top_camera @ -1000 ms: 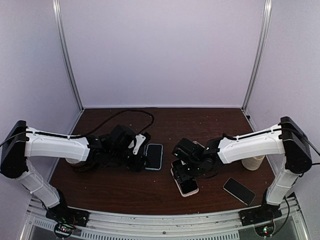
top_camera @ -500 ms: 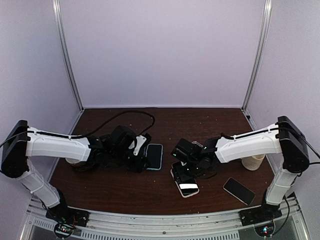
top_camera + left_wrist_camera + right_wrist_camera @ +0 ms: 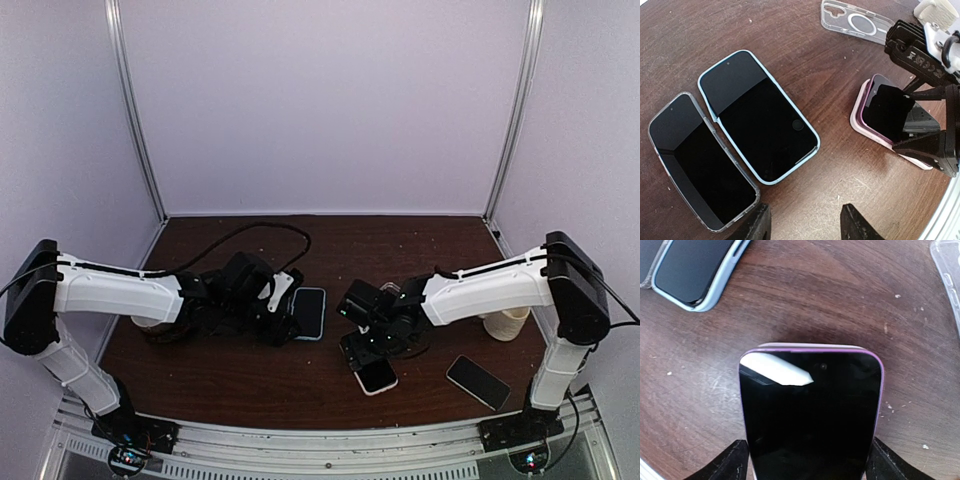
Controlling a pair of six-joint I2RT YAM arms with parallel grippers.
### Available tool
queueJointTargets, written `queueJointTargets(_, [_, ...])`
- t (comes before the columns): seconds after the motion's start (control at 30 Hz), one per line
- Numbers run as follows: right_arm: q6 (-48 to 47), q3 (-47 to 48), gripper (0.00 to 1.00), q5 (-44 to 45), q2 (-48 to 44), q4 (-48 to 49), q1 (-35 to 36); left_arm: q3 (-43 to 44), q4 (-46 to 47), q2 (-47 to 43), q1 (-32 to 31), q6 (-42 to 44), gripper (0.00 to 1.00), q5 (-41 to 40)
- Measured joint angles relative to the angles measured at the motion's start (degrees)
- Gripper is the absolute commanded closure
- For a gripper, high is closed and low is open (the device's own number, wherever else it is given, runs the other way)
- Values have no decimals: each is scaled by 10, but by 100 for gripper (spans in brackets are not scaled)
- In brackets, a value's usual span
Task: Put the phone into the phone case
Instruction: Install the phone into the phone case, then pick up the phone with the phone case at the center of the board.
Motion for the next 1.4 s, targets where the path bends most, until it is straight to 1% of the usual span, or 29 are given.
queueJointTargets(0.27, [0,9,15,2,2,-17,0,0,0,2,1,0,48,1])
queueJointTargets(0.4, [-3,20,17,2,-3,-38,0,0,0,2,1,4,48,2])
queueJointTargets(0.5, [-9,21,23,3,-30,-57,0,0,0,4,1,11,49,14])
queueJointTargets(0.57, [-12,19,32,1,-62,-67,-2,0,1,5,0,17,49,23])
queueJointTargets(0.63, [-15,15,46,-7,-92,-73,-8,0,4,9,-1,25,50,32])
queueJointTargets(0.67, [-13,10,51,-14,-104,-74,-14,1,5,12,-3,30,50,35])
queueJointTargets(0.73, [-12,-5,59,-26,-114,-75,-28,5,5,20,-9,38,51,42])
queueJointTargets(0.8, [-10,-26,65,-39,-112,-73,-37,12,3,29,-17,45,51,49])
queueJointTargets(0.9, [-8,-56,70,-60,-103,-75,-47,26,-6,47,-30,56,51,54])
queueJointTargets(0.97, [-6,-65,77,-73,-97,-73,-47,31,-10,53,-35,60,51,57])
queueJointTargets(1.07, [-1,-74,85,-89,-88,-66,-46,33,-15,55,-36,64,51,57])
queueJointTargets(1.2, [3,-80,89,-103,-85,-59,-42,34,-17,55,-36,67,51,57])
queueJointTargets(1.3, [9,-83,93,-104,-84,-56,-38,35,-18,55,-36,69,51,57])
queueJointTargets(1.4, [17,-86,95,-93,-76,-54,-29,35,-21,55,-36,71,51,56])
